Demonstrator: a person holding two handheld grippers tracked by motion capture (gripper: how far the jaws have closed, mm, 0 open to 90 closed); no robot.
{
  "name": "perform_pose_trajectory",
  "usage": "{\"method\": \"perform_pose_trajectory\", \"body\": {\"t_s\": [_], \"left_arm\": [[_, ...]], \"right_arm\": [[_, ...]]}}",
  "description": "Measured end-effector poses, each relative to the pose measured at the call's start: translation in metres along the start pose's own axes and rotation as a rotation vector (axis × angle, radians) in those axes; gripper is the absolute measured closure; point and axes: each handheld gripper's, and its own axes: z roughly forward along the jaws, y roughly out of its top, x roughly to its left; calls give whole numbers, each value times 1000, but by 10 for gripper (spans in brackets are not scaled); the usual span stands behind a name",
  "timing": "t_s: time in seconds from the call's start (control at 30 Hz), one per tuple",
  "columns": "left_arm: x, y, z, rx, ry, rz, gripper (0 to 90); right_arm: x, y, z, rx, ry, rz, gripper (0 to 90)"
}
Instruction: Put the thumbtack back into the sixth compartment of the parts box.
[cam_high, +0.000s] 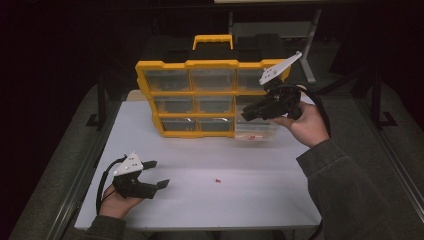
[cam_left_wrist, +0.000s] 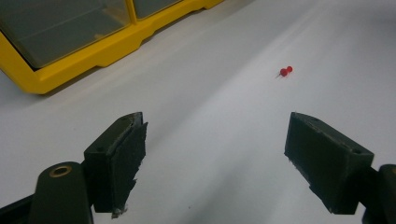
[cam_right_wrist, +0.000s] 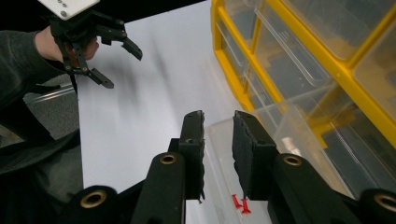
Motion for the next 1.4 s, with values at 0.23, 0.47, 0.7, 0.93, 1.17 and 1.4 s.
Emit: {"method": "perform_pose_trajectory", "body": {"t_s": [0.23,0.47,0.7,0.93,1.17,1.4], "left_arm": [[0,1,0,2,-1,2,201],[-1,0,0,-2,-2,-9,201],[-1,0,0,-6,-1,-7,200],[0,0,0,5,-1,2,200],[0,0,0,5,1,3,200],[0,0,0,3,0,1,200]], "right_arm": [[13,5,5,10,14,-35,680],[24,8,14,12,42,-56,658],[31,7,24,12,65,-82,648],[38,7,31,30,75,-93,632],[43,6,34,16,95,-89,620],[49,1,44,31,113,-87,611]]}}
